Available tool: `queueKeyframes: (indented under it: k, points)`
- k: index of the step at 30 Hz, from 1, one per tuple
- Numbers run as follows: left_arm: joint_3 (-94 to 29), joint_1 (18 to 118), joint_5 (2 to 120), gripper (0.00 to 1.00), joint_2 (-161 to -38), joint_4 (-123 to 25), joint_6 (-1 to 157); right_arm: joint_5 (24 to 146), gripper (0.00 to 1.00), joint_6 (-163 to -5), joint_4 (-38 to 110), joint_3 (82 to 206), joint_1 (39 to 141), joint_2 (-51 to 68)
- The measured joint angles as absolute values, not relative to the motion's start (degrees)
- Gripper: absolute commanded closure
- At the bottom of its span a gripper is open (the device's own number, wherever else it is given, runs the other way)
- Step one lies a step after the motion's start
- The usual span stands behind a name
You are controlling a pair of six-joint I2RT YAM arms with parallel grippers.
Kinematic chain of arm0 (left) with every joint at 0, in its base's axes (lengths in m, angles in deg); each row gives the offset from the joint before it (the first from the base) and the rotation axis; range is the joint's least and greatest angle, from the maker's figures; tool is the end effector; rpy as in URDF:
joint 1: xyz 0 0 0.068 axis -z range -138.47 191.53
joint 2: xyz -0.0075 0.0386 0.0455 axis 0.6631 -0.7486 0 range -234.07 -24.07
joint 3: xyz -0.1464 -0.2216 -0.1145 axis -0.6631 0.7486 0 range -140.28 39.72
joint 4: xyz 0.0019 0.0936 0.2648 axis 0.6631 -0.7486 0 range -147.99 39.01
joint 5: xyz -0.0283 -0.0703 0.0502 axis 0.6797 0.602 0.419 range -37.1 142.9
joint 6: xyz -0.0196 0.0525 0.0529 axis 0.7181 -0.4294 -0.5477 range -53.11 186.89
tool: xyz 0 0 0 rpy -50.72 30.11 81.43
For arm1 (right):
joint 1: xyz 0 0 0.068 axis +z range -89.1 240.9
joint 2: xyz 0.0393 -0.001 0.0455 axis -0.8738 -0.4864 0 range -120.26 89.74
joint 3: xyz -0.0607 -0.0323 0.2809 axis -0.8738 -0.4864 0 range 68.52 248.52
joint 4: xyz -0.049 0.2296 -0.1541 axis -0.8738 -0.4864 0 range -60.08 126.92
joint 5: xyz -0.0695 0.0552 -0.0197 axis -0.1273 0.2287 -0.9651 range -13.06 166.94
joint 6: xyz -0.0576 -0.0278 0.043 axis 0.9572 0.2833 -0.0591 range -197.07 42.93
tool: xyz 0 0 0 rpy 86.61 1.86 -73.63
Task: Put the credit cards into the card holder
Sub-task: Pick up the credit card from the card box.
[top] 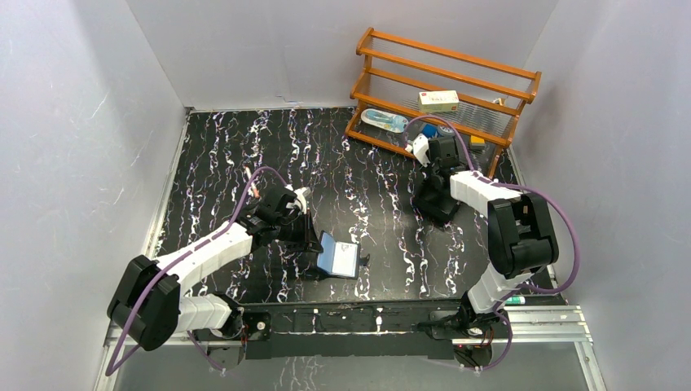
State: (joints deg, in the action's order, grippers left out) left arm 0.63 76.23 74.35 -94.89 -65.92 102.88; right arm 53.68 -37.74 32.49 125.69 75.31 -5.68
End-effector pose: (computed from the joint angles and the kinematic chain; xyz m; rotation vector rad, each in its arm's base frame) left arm 0.2149 -0.1780 0.1920 0.1637 2.5601 -0.9832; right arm 0.3850 0.0723 0.1848 -0.8657 2.1738 -0.6887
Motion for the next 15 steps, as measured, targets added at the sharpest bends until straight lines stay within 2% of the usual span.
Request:
queueKeyframes:
  k: [3,7,11,15]
  points:
    - [0.68,76.23,74.37,1.00,-94.74,-65.90,102.90,53.90,0.49,-37.85,32.49,125.69,75.25,-5.68]
    - [0.78,76.21,74.37,1.00,-94.74,-65.84,102.90,54.57,0.46,-37.85,32.56,124.75,75.16,-5.70]
    - [0.78,76.21,74.37,1.00,-94.74,-65.77,102.90,54.60,0.47,-37.82,32.47,124.00,75.16,-6.29]
    - [0.78,76.21,74.37,1.00,-94.74,-65.75,102.90,54.09,0.54,-37.56,32.89,123.89,75.16,-6.97]
